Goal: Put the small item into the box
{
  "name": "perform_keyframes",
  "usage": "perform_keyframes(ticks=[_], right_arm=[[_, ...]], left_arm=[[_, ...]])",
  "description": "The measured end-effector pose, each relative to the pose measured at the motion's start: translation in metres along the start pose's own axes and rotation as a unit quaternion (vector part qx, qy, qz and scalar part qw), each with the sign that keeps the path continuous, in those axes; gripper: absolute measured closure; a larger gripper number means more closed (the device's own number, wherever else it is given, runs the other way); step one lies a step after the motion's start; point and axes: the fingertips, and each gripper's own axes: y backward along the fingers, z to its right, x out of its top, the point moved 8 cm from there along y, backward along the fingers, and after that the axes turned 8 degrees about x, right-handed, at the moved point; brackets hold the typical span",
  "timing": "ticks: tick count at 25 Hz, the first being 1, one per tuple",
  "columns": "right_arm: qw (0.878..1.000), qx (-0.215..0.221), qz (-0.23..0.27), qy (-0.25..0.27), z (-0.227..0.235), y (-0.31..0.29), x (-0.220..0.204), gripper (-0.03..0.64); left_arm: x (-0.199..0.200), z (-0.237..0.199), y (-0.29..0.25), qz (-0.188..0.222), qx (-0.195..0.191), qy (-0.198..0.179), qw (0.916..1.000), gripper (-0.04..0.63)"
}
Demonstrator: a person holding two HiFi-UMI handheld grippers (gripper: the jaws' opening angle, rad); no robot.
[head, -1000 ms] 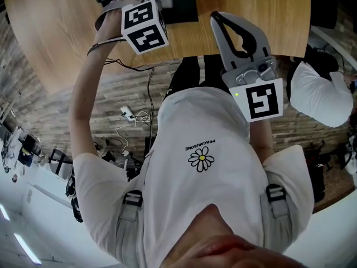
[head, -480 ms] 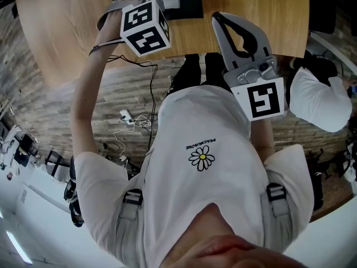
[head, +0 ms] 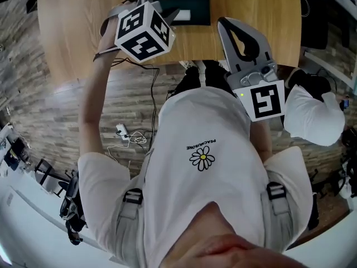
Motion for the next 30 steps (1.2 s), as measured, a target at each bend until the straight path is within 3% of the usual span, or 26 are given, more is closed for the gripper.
perform_keyframes(ticks=[4, 8, 11, 13, 15, 17, 19, 22, 24, 26, 30], right_arm=[[1.0, -0.002, 0.016, 0.024, -0.01, 0.004, 0.016, 0.611], [0.997, -0.006, 0.031, 0.072, -0.015, 0.01, 0.034, 0.611], [0.994, -0.009, 0.045, 0.095, -0.012, 0.01, 0.046, 0.611], [0.992, -0.005, 0.057, 0.108, -0.006, 0.008, 0.054, 0.611], [0.991, 0.003, 0.07, 0.116, -0.004, 0.002, 0.06, 0.611], [0.989, 0.006, 0.081, 0.12, -0.008, -0.006, 0.067, 0.611], [0.989, 0.005, 0.09, 0.118, -0.02, -0.015, 0.072, 0.611], [0.989, 0.022, 0.1, 0.103, -0.036, -0.031, 0.077, 0.611], [0.989, 0.04, 0.107, 0.096, -0.04, -0.042, 0.079, 0.611], [0.988, 0.054, 0.112, 0.091, -0.044, -0.051, 0.08, 0.611], [0.987, 0.072, 0.121, 0.076, -0.056, -0.067, 0.081, 0.611]], left_arm=[[0.006, -0.006, 0.038, 0.031, 0.05, 0.032, 0.9978, 0.456], [0.011, -0.007, 0.076, 0.068, 0.1, 0.081, 0.9893, 0.495], [0.019, -0.008, 0.104, 0.111, 0.136, 0.138, 0.9748, 0.522], [0.023, -0.012, 0.124, 0.152, 0.171, 0.184, 0.956, 0.568], [0.02, -0.015, 0.144, 0.186, 0.219, 0.226, 0.9309, 0.578], [0.009, -0.013, 0.168, 0.221, 0.28, 0.266, 0.8955, 0.578], [-0.006, -0.005, 0.199, 0.264, 0.355, 0.305, 0.8435, 0.578], [-0.026, 0.011, 0.236, 0.324, 0.453, 0.348, 0.7543, 0.58], [-0.037, 0.021, 0.245, 0.332, 0.494, 0.371, 0.7126, 0.58], [-0.048, 0.029, 0.248, 0.321, 0.524, 0.387, 0.6878, 0.58], [-0.061, 0.041, 0.25, 0.283, 0.569, 0.391, 0.6651, 0.58]])
